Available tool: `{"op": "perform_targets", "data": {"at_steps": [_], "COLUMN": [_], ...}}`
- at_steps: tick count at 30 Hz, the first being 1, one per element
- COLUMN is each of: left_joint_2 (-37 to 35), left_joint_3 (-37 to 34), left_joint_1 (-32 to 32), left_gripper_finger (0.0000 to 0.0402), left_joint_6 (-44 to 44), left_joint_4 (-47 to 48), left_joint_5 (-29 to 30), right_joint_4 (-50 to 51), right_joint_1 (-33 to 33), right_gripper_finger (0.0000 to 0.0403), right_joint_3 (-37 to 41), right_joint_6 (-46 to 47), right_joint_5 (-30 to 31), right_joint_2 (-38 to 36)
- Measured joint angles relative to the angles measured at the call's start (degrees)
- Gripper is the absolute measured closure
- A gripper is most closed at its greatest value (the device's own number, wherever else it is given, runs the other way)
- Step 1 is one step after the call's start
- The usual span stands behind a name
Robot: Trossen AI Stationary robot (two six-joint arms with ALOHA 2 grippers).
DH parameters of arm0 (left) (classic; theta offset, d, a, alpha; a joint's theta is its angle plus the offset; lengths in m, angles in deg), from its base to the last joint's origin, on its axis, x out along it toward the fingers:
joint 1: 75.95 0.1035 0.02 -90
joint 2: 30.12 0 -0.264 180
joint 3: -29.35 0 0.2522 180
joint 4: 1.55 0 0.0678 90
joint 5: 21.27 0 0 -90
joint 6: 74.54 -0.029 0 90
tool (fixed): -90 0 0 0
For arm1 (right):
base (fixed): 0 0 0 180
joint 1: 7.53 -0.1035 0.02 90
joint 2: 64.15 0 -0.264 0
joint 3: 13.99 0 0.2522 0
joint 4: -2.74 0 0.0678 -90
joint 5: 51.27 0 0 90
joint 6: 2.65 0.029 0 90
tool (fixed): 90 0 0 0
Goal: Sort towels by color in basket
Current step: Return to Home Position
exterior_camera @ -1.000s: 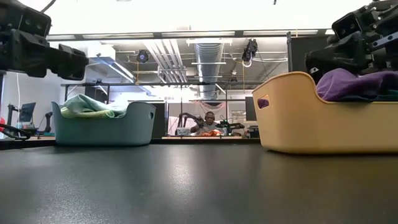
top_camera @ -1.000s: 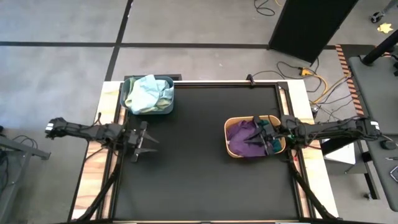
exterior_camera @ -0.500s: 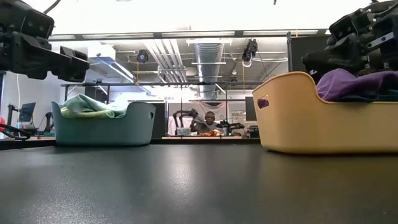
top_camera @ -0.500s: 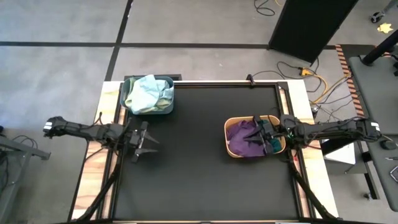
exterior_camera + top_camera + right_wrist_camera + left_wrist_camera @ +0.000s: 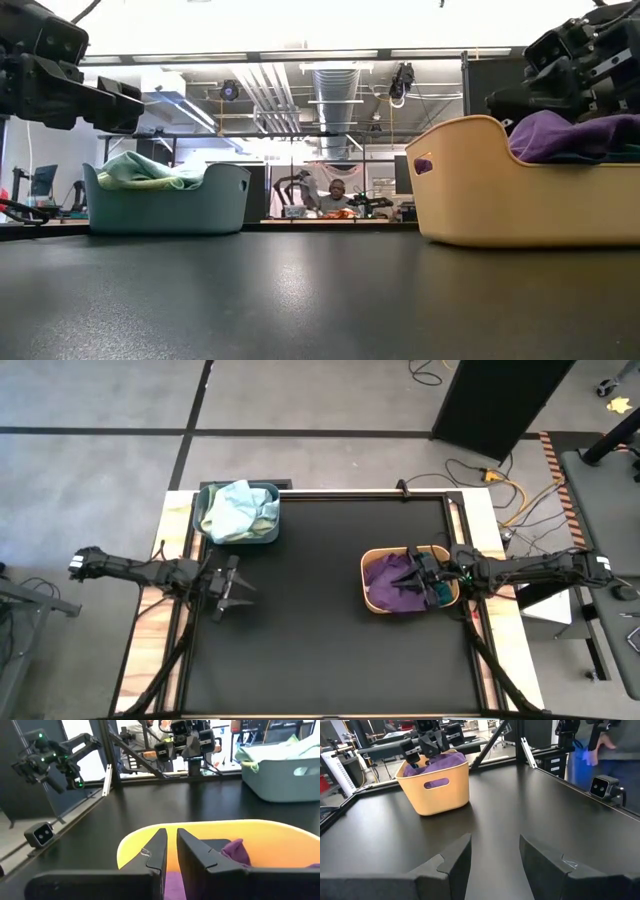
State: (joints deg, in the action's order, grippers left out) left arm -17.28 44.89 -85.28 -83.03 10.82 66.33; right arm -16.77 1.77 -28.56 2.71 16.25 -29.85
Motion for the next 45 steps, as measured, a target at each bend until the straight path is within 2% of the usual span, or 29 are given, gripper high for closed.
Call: {"op": "perform_targets", "data": {"at_steps": [17,23,30,39,40,41,45], "left_joint_2": [-0.02,-0.09,0.22,0.33,0.31,0.31,0.31], "left_joint_3": [0.00,0.02,0.02,0.02,0.02,0.02,0.02], "left_joint_1": [0.00,0.00,0.00,0.00,0.00,-0.02,-0.01], "left_gripper_finger": [0.0249,0.0249,0.0249,0.0249,0.0249,0.0249,0.0249], "left_joint_6": [0.00,0.02,0.02,0.02,0.01,0.02,0.02], "left_joint_4": [0.07,0.15,0.14,0.12,0.08,0.09,0.08], "left_joint_5": [0.05,0.16,0.16,0.12,0.12,0.12,0.10], "right_joint_4": [0.00,0.21,5.81,6.05,6.20,6.96,11.66], "right_joint_1": [0.00,-2.89,-5.14,-5.44,-5.44,-5.58,-7.89], "right_gripper_finger": [0.0369,0.0369,0.0369,0.0369,0.0369,0.0369,0.0369], "right_joint_3": [-0.41,-0.46,-0.56,-0.56,-0.56,-0.56,-0.54], "right_joint_6": [1.34,1.45,1.52,1.52,1.21,-0.02,-6.70], "right_joint_5": [0.00,1.48,1.55,1.51,2.39,5.92,32.01], "right_joint_2": [0.00,0.71,-7.07,-14.61,-15.54,-16.37,-20.92]}}
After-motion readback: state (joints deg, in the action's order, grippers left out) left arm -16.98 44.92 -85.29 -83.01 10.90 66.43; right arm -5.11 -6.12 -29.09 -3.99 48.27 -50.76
